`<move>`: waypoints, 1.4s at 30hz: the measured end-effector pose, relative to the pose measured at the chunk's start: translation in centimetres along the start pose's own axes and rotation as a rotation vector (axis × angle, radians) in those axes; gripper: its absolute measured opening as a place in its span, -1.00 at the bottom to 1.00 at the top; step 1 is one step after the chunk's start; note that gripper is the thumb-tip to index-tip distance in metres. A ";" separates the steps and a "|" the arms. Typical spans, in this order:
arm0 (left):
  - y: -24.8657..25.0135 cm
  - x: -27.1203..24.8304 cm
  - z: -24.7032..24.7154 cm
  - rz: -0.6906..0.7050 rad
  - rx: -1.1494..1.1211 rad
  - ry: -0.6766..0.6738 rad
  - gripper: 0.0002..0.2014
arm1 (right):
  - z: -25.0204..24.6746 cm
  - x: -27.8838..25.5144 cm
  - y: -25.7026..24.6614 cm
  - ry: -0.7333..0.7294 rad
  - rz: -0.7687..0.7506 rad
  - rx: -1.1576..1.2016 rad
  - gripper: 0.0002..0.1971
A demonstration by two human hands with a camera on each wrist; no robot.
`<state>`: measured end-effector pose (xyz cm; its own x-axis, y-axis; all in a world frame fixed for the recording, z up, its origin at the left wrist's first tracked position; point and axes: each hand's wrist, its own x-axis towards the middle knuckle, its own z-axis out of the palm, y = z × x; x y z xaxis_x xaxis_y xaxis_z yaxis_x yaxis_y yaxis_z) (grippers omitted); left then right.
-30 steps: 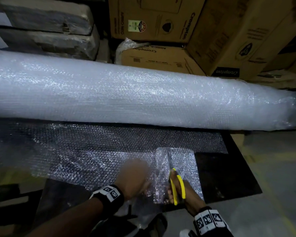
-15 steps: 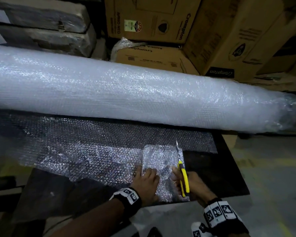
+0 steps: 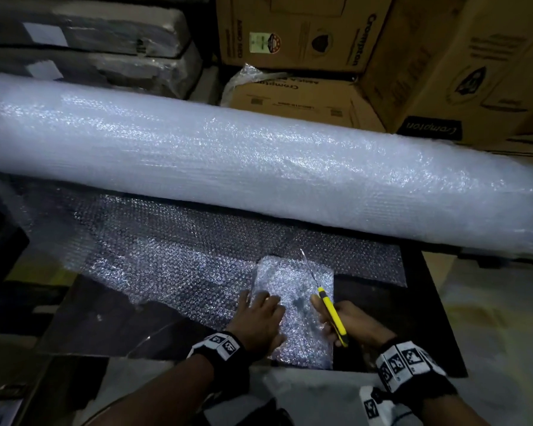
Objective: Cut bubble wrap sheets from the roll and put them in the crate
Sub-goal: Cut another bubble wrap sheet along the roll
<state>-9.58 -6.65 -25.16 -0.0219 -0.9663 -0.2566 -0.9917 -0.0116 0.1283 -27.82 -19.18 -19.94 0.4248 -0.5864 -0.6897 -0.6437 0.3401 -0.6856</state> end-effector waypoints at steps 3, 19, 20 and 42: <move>0.0 1.6 -0.6 -0.067 -0.044 0.020 -0.37 | -0.9 0.5 -1.4 -0.051 0.005 -0.078 -0.33; 0.7 5.8 0.2 -0.207 -0.041 -0.062 -0.07 | -7.4 7.9 -9.7 -0.264 -0.069 -0.879 -0.32; 0.9 5.9 0.1 -0.220 -0.042 -0.064 -0.08 | -7.7 8.5 -10.0 -0.303 -0.074 -0.898 -0.26; 4.0 9.7 -3.0 -0.561 -0.060 -0.221 -0.13 | -11.3 15.9 -11.8 -0.690 -0.046 -0.893 0.05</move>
<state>-13.37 -16.84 -24.30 0.4704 -0.7323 -0.4924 -0.8507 -0.5247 -0.0322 -20.69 -40.85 -20.15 0.5424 0.0404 -0.8391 -0.7255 -0.4812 -0.4921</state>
